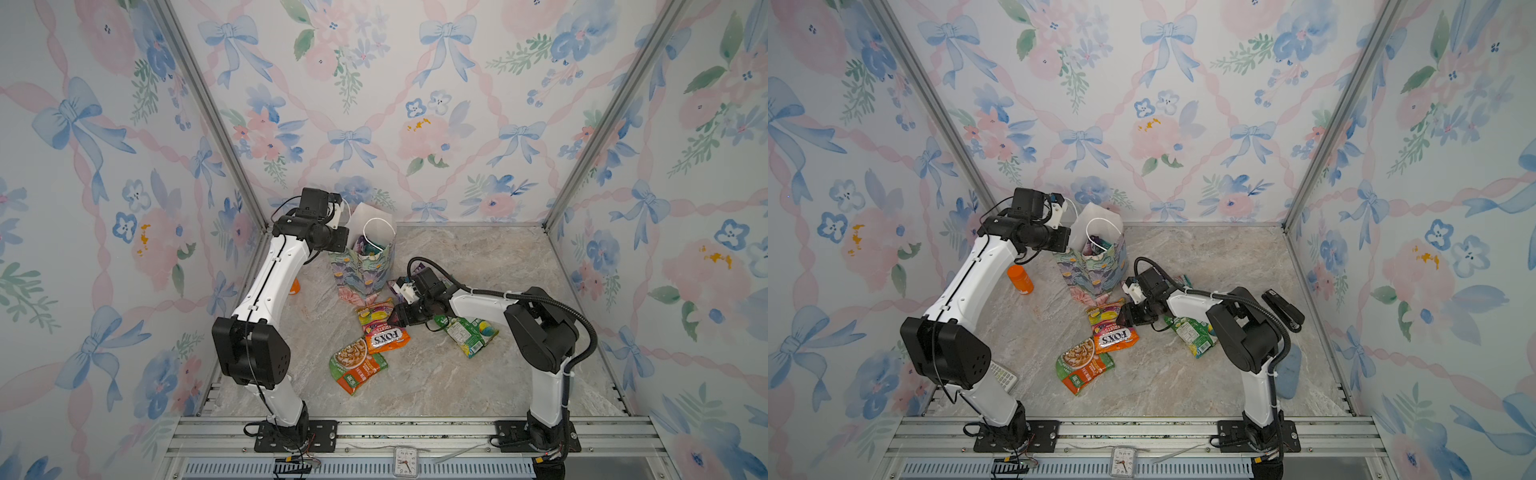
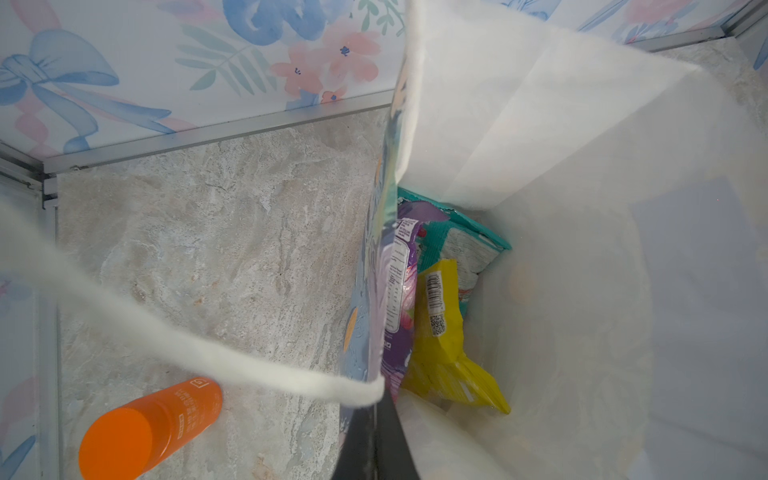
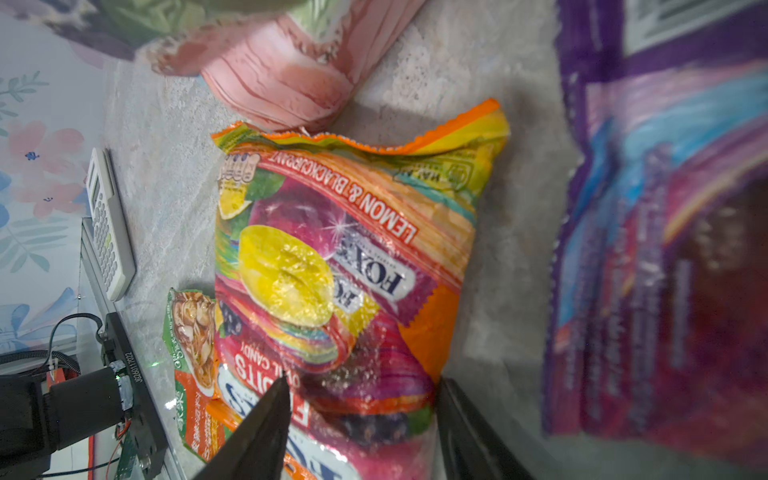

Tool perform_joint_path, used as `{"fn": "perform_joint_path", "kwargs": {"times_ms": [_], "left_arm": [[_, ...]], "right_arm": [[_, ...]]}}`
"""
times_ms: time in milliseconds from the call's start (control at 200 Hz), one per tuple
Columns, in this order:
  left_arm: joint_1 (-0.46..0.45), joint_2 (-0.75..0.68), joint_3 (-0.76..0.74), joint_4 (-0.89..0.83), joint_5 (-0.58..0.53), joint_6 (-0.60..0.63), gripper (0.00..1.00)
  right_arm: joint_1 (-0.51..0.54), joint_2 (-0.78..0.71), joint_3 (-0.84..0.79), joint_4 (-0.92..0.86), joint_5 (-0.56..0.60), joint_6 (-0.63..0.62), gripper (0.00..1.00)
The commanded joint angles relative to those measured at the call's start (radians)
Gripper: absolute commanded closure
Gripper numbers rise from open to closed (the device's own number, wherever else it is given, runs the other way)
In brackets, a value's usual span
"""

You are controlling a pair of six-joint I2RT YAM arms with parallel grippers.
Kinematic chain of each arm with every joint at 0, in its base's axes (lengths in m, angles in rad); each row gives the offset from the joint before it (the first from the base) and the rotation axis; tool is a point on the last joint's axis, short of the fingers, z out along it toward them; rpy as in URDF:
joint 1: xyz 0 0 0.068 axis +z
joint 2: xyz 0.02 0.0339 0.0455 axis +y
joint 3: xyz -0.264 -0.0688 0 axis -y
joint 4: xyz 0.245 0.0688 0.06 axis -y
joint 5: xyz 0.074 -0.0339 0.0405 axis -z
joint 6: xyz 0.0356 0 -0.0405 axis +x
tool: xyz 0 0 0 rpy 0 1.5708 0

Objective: Place the snacks into the paper bag
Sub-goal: 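Close the right gripper on the top edge of the orange Fox's Fruits packet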

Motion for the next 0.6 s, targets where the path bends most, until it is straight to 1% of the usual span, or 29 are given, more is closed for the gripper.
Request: {"fn": "perform_joint_path", "kwargs": {"times_ms": [0, 95, 200, 420, 595], "left_arm": [[0.004, -0.022, -0.020, -0.033, 0.002, -0.005, 1.00], [0.005, -0.026, -0.020, -0.033, 0.003, -0.005, 1.00], [0.005, -0.028, -0.022, -0.033, 0.002, -0.006, 1.00], [0.005, -0.026, -0.022, -0.033, 0.006, -0.005, 1.00], [0.005, -0.030, -0.022, -0.033, 0.006, -0.005, 1.00]], "right_arm": [[0.015, 0.022, 0.011, 0.019, 0.009, 0.026, 0.44], [0.020, 0.032, 0.009, 0.031, 0.015, 0.042, 0.48], [0.020, 0.035, 0.006, 0.046, 0.011, 0.061, 0.60], [0.014, 0.005, -0.005, 0.062, 0.019, 0.079, 0.83], [-0.003, -0.049, -0.031, 0.078, 0.021, 0.105, 0.95]]}}
